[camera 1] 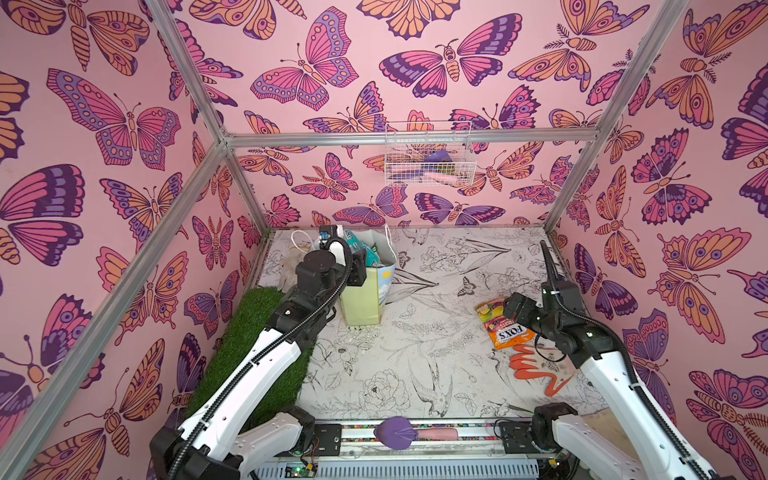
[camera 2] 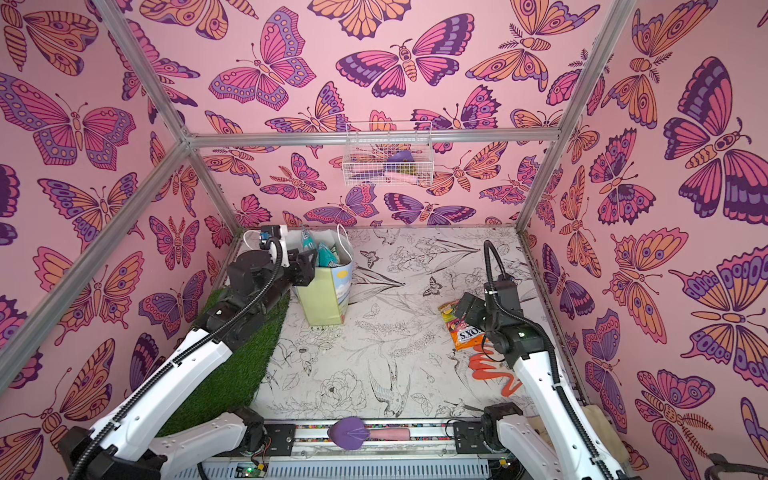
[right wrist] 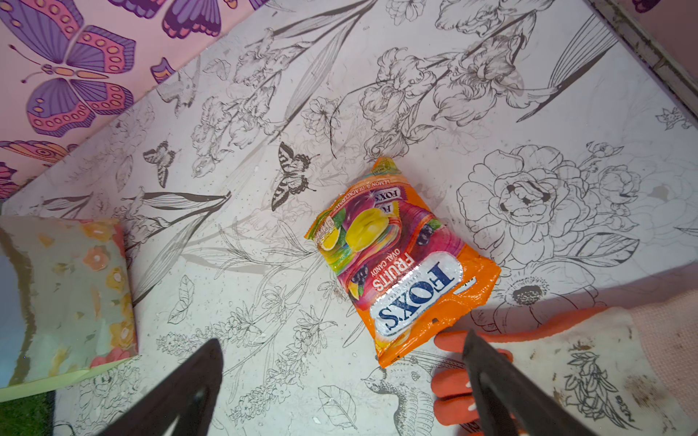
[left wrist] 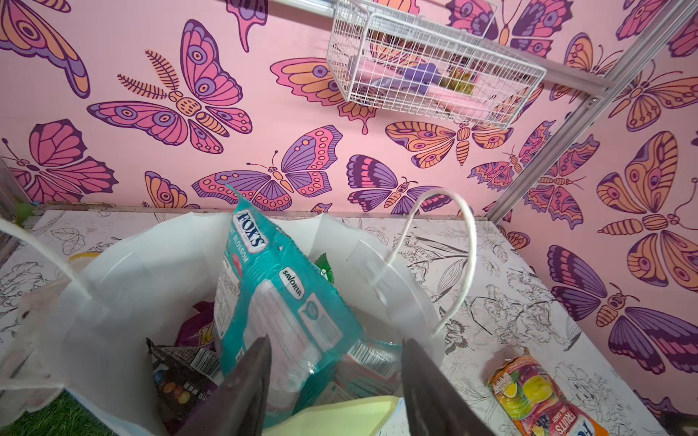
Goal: Place the snacks into the paper bag
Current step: 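Withdraw the left gripper while the right gripper lowers onto the orange Fox's bag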
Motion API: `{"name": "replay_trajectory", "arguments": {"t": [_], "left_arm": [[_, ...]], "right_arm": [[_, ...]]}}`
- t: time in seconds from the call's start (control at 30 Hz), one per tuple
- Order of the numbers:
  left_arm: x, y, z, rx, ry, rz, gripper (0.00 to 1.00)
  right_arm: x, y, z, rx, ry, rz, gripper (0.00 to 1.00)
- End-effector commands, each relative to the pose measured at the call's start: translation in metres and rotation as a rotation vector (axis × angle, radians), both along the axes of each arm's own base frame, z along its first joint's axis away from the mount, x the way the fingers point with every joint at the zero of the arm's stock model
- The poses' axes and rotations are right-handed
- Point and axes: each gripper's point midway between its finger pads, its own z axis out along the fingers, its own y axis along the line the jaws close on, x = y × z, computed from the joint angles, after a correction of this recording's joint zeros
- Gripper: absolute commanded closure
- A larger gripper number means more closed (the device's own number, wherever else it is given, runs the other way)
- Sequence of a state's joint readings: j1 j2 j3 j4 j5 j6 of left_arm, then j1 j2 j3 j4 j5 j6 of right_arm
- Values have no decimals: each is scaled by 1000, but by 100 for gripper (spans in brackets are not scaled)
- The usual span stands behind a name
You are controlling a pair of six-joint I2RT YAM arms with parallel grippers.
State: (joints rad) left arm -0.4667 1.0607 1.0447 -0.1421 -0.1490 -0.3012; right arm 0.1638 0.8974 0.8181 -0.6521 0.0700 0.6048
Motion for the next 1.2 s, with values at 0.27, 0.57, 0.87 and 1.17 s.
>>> {"name": "replay_trajectory", "arguments": {"t": [0.27, 0.57, 0.87, 1.17], "left_arm": [[-28, -2, 23, -38, -54, -57, 40], [-45, 3, 28, -47, -75, -66, 40], [-54, 9, 32, -53, -80, -62, 39], [-60, 14, 33, -58, -87, -53, 39]], "right_arm": [[9, -11, -19, -82, 106, -16, 1], [15, -20, -42, -129, 185, -30, 1], [21, -29, -62, -137, 247, -51, 1], [33, -29, -82, -112, 286, -55, 1]]}}
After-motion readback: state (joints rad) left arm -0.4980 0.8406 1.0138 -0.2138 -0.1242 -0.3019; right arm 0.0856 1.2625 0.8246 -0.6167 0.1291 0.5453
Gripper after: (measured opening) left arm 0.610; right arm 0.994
